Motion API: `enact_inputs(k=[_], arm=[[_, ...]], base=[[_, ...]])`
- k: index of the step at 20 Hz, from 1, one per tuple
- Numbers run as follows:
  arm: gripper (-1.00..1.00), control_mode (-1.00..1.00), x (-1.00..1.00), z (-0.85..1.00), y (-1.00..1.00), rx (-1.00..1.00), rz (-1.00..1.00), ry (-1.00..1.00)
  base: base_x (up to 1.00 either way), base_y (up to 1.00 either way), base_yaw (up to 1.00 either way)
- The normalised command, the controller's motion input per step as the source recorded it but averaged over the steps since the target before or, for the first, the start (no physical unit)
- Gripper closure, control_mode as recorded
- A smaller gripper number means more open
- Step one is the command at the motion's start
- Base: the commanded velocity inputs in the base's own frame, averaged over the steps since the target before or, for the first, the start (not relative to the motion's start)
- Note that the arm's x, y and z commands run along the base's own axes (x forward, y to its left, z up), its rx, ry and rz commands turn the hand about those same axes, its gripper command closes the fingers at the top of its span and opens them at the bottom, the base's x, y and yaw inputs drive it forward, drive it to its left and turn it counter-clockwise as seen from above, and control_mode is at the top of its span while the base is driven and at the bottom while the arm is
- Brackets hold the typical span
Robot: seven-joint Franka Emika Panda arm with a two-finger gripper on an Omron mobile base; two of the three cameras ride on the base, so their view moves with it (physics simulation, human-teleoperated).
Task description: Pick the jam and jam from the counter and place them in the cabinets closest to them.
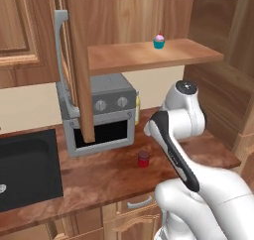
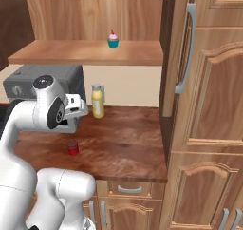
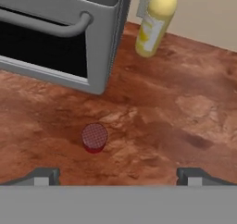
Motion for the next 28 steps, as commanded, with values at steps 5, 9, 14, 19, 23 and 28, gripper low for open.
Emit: enact_inputs(k=[5, 9, 14, 19, 23, 28], arm=[[-1.0, -1.0, 0.2, -0.4, 0.19, -0.02, 0.04, 0.04], [-1.0, -1.0, 0.17, -0.45, 0.17, -0.03, 0.04, 0.07], [-1.0, -1.0, 0.15, -0.46, 0.13, -0.01, 0.04, 0.08], [-1.0, -1.0, 0.16, -0.47, 0.1, -0.01, 0.03, 0.09], [-1.0, -1.0, 0.19, -0.47, 0.07, -0.01, 0.02, 0.09], [-1.0, -1.0, 0.23, -0.46, 0.03, -0.01, 0.02, 0.08]], base=[[0.0, 0.0, 0.0], [0.0, 0.0, 0.0], [0.0, 0.0, 0.0], [0.0, 0.0, 0.0], [0.0, 0.0, 0.0], [0.0, 0.0, 0.0]])
